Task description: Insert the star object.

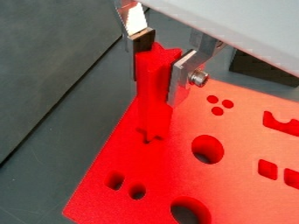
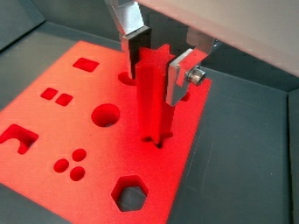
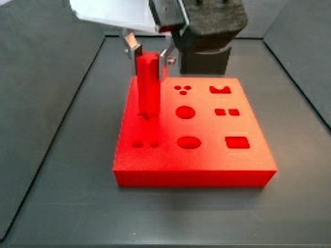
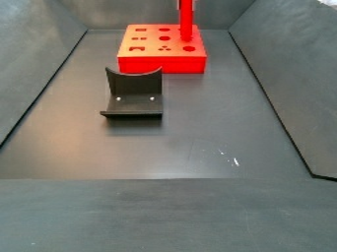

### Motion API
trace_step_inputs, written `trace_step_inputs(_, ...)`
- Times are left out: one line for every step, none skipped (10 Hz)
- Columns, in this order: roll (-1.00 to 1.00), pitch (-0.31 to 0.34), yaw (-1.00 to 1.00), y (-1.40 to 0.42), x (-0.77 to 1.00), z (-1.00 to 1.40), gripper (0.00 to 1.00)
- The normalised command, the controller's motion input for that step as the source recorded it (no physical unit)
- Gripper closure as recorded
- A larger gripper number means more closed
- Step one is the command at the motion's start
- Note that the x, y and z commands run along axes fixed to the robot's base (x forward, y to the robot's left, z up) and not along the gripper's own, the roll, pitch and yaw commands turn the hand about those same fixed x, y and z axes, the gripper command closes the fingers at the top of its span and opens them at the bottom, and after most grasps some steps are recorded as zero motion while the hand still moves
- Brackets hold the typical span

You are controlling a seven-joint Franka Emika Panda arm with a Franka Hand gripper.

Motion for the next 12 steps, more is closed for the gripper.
trace_step_inputs(0.06,0.010,0.00,0.00,0.03,-0.19,1.00)
trace_step_inputs(0.05,0.010,0.00,0.00,0.09,-0.15,1.00)
trace_step_inputs(0.05,0.000,0.00,0.00,0.03,-0.18,1.00)
trace_step_inputs(0.03,0.000,0.00,0.00,0.06,-0.18,1.00)
trace_step_inputs(0.05,0.000,-0.02,0.00,0.01,-0.29,1.00)
trace_step_inputs(0.07,0.000,-0.09,0.00,0.10,-0.46,1.00)
trace_step_inputs(0.04,0.000,-0.16,0.00,0.17,-0.66,1.00)
trace_step_inputs(0.07,0.000,-0.18,0.00,0.15,-0.76,1.00)
trace_step_inputs(0.07,0.000,-0.20,0.00,0.18,-0.82,1.00)
trace_step_inputs(0.04,-0.031,-0.20,0.00,0.12,-0.91,1.00)
trace_step_inputs(0.03,-0.053,-0.21,0.00,0.04,-0.99,1.00)
trace_step_inputs(0.01,-0.077,-0.22,0.00,0.01,-1.00,1.00)
